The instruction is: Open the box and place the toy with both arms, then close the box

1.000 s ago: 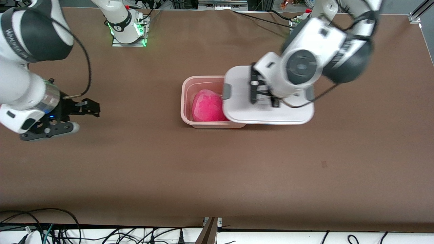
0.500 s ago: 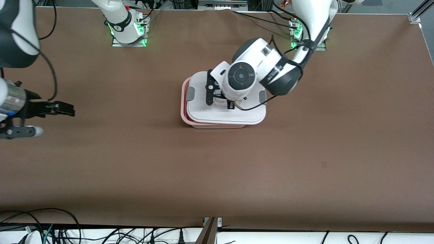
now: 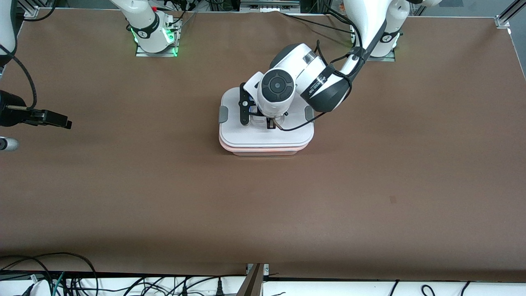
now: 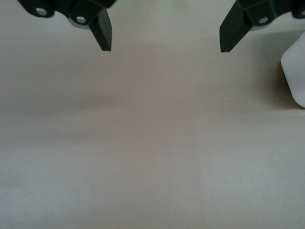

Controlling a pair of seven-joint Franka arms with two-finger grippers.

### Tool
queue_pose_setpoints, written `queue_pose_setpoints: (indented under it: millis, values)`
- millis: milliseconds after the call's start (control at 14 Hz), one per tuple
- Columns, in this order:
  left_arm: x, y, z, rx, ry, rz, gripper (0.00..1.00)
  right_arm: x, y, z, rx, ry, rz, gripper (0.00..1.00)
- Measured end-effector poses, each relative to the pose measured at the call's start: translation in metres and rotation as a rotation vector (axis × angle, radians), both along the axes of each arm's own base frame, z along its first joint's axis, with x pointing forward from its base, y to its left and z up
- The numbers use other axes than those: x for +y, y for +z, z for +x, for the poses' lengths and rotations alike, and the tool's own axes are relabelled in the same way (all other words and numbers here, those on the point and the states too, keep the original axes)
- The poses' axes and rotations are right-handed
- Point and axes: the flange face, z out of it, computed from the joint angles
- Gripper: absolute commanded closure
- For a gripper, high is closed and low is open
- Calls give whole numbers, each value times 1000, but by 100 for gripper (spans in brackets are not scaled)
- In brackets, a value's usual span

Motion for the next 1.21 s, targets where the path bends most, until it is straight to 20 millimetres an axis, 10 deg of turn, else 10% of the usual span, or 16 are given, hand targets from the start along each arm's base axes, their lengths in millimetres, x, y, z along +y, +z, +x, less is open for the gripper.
queue_pose_setpoints:
  millis: [500, 1214]
  values:
    - [-10, -15, 0, -20, -2, -14, 100, 1, 29, -54, 4, 0, 11, 0]
    - [-10, -20, -1, -34, -18, 11, 100, 0, 32, -57, 20, 36, 16, 0]
